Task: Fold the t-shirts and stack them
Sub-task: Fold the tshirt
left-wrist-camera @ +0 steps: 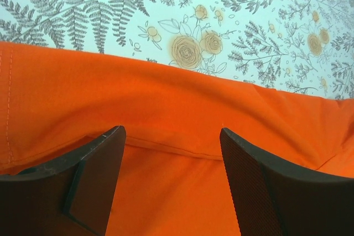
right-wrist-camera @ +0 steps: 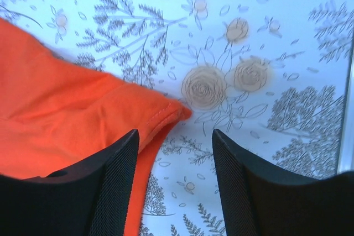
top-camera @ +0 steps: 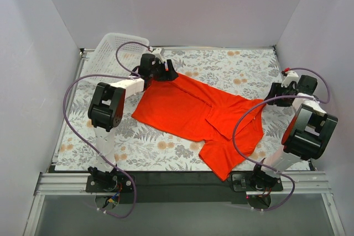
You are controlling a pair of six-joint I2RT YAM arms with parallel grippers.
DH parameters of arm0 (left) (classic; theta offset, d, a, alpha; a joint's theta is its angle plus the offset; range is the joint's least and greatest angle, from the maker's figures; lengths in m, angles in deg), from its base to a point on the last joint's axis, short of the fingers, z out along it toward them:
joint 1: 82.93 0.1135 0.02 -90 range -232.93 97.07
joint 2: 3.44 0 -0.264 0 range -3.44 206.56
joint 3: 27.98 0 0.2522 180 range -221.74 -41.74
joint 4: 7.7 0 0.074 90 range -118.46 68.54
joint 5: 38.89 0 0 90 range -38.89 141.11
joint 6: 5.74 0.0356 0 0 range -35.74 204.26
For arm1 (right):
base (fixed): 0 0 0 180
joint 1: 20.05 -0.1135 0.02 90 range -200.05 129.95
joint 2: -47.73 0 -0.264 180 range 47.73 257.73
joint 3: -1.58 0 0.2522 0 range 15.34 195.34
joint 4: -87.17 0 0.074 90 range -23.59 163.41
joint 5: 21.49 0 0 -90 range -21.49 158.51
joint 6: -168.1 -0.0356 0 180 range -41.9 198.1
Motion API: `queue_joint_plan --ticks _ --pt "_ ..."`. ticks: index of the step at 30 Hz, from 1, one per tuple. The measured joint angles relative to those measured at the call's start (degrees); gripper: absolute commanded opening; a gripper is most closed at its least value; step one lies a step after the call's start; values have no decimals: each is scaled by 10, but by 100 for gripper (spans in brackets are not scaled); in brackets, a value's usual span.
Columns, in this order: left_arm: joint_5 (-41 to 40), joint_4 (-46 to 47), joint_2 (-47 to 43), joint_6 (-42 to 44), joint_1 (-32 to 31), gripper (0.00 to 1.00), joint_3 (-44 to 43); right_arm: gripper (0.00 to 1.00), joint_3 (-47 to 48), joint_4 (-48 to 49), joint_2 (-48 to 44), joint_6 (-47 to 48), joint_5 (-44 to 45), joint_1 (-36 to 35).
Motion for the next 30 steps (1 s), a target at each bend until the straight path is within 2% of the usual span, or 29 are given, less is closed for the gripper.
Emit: queue_joint_plan --ticks 7,14,22,30 --pt "-1 -3 15 6 0 64 -52 47 70 -2 59 -4 -56 7" --pt "0 -8 45 5 0 64 -73 43 76 -37 108 -7 -90 6" --pt "-4 -18 75 5 0 63 -101 31 75 -48 110 -5 -92 6" --pt "-61 -55 95 13 0 63 -122 15 75 -54 110 -5 -91 6"
